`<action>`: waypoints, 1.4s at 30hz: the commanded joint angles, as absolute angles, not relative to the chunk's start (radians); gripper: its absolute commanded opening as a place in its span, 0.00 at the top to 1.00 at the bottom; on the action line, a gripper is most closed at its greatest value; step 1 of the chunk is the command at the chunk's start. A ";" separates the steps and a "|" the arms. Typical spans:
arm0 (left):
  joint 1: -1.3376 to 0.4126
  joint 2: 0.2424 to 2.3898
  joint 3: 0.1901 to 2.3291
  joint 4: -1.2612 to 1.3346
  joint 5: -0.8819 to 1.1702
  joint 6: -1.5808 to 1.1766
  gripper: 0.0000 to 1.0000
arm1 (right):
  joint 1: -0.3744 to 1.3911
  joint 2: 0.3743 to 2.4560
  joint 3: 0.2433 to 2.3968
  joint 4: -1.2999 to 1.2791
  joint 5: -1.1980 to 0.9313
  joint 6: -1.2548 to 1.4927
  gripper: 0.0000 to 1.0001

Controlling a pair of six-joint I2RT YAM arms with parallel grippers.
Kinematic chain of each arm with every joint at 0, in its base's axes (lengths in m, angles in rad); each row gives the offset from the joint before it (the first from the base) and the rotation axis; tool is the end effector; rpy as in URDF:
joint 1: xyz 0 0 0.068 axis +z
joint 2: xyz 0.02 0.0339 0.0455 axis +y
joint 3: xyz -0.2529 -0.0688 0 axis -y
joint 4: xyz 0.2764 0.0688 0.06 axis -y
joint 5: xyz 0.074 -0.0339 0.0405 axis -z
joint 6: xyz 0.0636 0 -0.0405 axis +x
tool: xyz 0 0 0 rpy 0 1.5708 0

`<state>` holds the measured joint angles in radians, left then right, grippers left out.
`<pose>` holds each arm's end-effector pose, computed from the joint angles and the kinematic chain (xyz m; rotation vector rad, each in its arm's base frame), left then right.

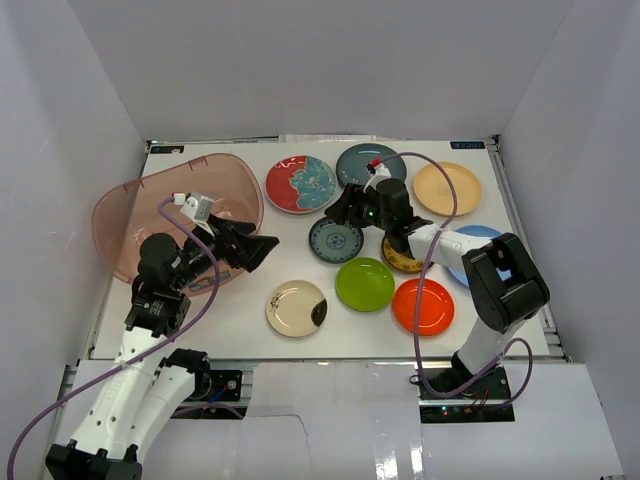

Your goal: Place the plates into the plastic bin on the countertop

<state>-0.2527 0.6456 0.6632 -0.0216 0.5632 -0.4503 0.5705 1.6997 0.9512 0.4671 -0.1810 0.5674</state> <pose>0.2056 -0.0882 0.3300 0.3007 1.6361 -0.9823 0.3532 0.2403 0.1822 -0.1364 1.9545 0.9413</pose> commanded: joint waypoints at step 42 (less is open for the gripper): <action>-0.307 0.749 0.771 -0.112 0.466 -0.497 0.02 | 0.494 2.317 1.499 0.670 -0.074 1.140 0.92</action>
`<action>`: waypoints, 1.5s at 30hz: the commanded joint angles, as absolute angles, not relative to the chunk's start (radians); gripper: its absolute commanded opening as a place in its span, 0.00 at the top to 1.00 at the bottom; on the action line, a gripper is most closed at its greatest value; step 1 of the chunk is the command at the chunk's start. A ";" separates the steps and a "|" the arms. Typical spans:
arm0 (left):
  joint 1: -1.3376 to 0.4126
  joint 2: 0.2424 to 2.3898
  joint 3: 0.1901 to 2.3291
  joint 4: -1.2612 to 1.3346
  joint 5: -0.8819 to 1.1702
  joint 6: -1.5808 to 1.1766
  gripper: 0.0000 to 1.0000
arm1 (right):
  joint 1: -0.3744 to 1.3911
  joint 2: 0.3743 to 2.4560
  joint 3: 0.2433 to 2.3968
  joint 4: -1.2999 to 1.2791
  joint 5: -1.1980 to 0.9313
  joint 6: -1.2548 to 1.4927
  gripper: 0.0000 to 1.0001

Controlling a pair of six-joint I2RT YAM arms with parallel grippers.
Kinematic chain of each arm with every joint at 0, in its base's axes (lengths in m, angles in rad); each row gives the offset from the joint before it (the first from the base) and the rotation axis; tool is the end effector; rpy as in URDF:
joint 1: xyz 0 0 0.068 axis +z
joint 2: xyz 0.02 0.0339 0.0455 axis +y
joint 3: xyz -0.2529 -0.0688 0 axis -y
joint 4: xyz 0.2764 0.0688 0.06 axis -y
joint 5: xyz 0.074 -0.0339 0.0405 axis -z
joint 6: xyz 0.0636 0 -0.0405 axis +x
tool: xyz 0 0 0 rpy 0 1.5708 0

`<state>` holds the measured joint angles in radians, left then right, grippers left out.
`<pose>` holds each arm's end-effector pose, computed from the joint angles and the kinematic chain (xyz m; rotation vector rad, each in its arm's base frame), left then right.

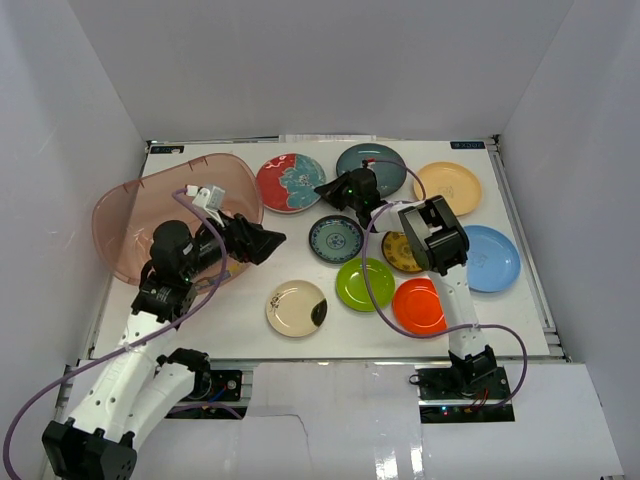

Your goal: Place the plates into the plastic bin on the countertop

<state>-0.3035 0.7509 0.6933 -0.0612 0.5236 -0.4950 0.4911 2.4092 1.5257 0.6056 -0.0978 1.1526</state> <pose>0.2221 -0.1029 0.3147 0.2450 1.7667 -1.0272 0.4925 0.2704 0.0694 0.5898 1.9490 1.1924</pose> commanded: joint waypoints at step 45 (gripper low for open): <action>-0.299 1.174 1.015 -0.114 0.404 -0.655 1.00 | 0.334 1.425 0.799 1.016 -0.627 1.183 0.47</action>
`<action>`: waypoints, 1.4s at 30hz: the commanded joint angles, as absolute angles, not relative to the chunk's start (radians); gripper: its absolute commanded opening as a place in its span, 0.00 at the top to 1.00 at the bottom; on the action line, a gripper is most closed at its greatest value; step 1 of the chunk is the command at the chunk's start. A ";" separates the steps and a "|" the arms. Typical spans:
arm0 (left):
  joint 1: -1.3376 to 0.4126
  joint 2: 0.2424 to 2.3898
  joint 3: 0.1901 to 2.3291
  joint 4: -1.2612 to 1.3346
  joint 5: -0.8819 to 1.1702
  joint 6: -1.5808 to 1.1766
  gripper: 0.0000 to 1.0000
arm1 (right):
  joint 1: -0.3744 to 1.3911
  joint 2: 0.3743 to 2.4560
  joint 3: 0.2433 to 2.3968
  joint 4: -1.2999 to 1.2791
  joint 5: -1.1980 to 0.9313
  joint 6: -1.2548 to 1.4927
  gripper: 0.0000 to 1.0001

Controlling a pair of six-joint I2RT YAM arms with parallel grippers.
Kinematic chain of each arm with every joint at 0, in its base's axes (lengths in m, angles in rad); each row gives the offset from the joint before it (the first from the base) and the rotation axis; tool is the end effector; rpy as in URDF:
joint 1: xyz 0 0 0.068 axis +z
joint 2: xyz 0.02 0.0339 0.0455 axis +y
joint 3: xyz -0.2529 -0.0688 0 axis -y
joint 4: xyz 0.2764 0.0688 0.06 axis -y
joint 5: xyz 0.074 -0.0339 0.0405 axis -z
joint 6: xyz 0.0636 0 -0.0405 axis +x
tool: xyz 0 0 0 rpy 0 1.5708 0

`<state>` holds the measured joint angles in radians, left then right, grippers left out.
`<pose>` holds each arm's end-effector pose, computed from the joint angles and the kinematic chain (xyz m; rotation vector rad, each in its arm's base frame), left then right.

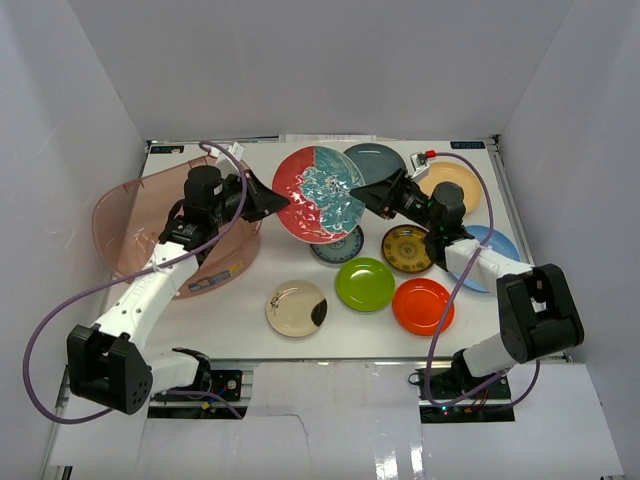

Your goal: Place the plates into the plastic bin on the countertop

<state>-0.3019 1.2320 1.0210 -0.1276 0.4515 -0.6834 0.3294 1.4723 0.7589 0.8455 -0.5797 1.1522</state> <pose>0.3188 -0.1283 0.3092 -0.0600 2.0285 -1.0761 0.3384 0.1525 0.2464 0.1399 1.6778 1.5787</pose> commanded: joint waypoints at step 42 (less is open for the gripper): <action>0.342 1.129 0.790 -0.201 0.170 -0.808 0.02 | 0.262 1.555 0.828 0.474 -0.045 0.698 0.20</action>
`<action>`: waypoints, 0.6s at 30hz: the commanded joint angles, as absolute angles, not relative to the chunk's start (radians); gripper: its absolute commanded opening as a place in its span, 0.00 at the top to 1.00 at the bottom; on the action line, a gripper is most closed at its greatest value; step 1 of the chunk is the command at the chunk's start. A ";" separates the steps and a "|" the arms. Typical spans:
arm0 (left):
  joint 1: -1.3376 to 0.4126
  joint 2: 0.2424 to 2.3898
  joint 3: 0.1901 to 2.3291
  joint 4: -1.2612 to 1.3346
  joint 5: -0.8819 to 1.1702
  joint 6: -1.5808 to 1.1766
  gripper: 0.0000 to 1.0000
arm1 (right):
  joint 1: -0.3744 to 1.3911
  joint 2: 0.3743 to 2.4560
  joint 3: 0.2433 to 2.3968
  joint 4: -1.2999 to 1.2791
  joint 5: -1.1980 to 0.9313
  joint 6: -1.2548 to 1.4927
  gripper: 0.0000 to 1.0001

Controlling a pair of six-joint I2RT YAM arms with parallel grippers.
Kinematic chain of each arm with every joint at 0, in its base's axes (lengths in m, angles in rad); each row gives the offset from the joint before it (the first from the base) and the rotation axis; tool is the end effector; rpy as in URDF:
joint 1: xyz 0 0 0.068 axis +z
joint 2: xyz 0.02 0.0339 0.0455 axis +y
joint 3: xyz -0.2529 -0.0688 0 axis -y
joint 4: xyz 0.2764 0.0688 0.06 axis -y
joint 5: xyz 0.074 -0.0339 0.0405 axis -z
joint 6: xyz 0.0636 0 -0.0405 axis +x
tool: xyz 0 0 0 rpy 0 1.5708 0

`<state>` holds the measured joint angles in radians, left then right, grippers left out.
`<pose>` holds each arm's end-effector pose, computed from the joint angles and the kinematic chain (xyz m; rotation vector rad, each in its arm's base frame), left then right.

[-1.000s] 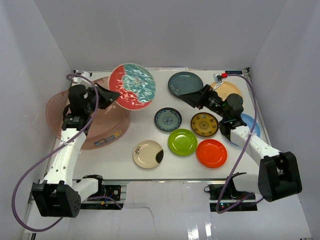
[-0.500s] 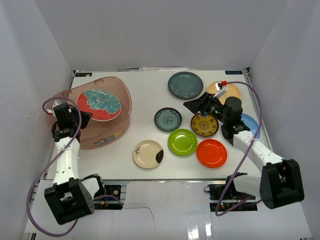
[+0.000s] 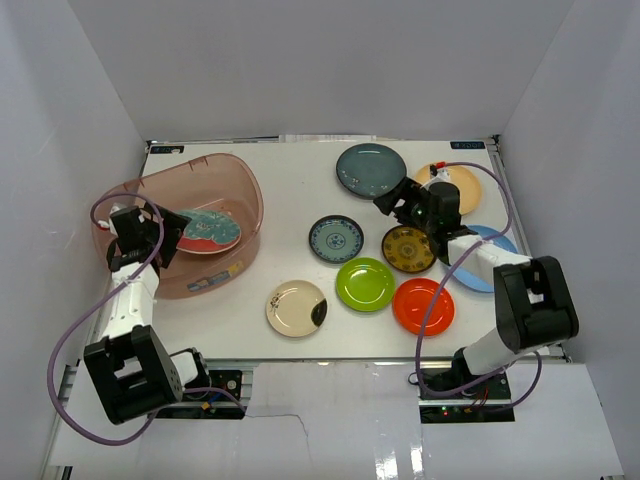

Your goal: Place the plates into the plastic bin on the countertop

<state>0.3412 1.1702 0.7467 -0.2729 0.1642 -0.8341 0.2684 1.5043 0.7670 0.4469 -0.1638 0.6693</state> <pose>0.2889 0.0916 0.1998 -1.1982 1.9577 -0.4445 0.3628 0.1106 0.1853 0.2689 1.9166 0.7916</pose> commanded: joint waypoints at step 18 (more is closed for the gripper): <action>0.333 1.235 0.860 -0.426 -0.087 -0.640 0.02 | 0.253 1.960 1.086 0.528 0.140 0.957 0.35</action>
<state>0.3382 1.1919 0.8124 -0.3893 -0.0296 -0.6880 0.2619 1.9274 1.0191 0.4992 0.0776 0.9104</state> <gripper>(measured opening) 0.976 0.658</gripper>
